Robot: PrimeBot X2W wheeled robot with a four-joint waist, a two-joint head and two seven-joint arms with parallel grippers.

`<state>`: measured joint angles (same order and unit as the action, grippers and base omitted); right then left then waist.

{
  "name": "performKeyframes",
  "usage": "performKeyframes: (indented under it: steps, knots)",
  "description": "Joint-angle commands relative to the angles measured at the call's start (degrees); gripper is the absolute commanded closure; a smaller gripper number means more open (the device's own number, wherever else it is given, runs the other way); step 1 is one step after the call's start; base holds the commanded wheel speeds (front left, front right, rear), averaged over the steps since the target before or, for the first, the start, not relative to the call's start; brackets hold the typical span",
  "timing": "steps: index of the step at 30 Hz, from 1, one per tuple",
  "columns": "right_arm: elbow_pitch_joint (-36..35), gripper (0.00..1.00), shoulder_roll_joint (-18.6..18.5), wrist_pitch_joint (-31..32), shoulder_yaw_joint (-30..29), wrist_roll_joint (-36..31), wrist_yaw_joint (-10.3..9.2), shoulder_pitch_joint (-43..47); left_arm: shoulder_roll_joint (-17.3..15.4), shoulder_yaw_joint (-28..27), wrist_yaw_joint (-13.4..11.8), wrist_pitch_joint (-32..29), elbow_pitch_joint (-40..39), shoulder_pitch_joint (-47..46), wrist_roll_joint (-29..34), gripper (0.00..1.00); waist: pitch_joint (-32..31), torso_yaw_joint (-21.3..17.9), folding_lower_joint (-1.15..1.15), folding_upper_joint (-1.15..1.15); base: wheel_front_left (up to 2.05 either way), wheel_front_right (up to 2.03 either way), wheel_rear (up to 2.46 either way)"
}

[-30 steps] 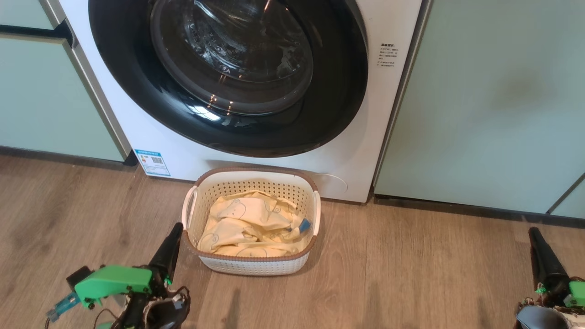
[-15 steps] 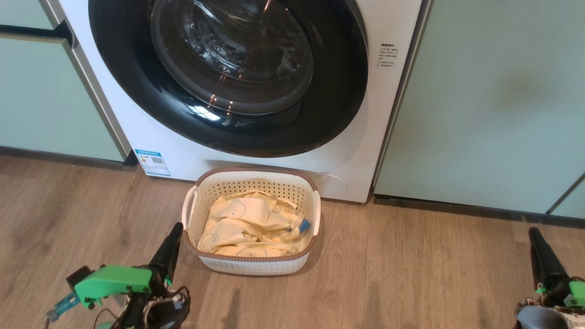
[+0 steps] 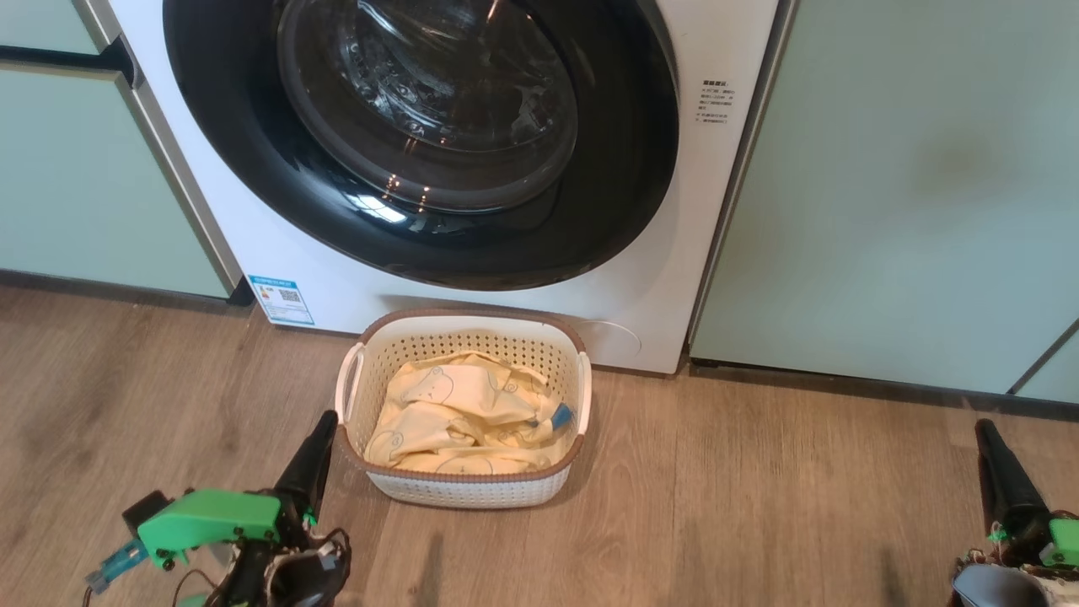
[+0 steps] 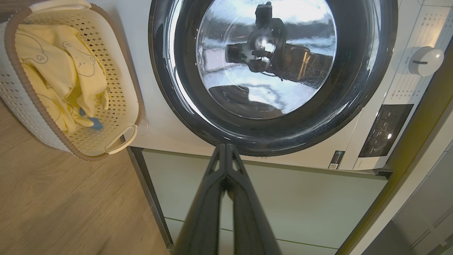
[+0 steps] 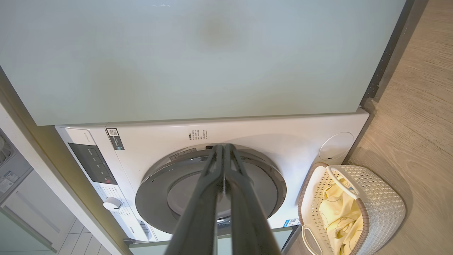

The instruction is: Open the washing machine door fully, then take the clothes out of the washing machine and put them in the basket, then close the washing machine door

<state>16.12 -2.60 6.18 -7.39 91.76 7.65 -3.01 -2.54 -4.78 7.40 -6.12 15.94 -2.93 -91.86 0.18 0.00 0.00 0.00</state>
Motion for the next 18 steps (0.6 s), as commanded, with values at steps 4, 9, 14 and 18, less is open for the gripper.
performKeyframes:
  steps: [4,9,14,18]
  knots:
    - [-2.1,1.0,-0.28,0.29,0.88,0.42,-0.16,-3.18,-0.33,-1.74,0.09,-0.36,-1.9,-3.26,-0.3,1.0,0.0,0.0,0.0,0.0,0.0,0.0,0.0]
    - [-2.1,1.0,-0.28,0.29,0.88,0.42,-0.16,-3.18,-0.33,-1.74,0.09,-0.36,-1.9,-3.26,-0.3,1.0,0.0,0.0,0.0,0.0,0.0,0.0,0.0]
    - [-2.1,1.0,-0.28,0.29,0.88,0.42,-0.16,-3.18,-0.33,-1.74,0.09,-0.36,-1.9,-3.26,-0.3,1.0,0.0,0.0,0.0,0.0,0.0,0.0,0.0]
    - [-2.1,1.0,-0.28,0.29,0.89,0.42,-0.16,-3.18,-0.33,-1.74,0.09,-0.36,-1.9,-3.26,-0.3,1.0,0.0,0.0,0.0,0.0,0.0,0.0,0.0]
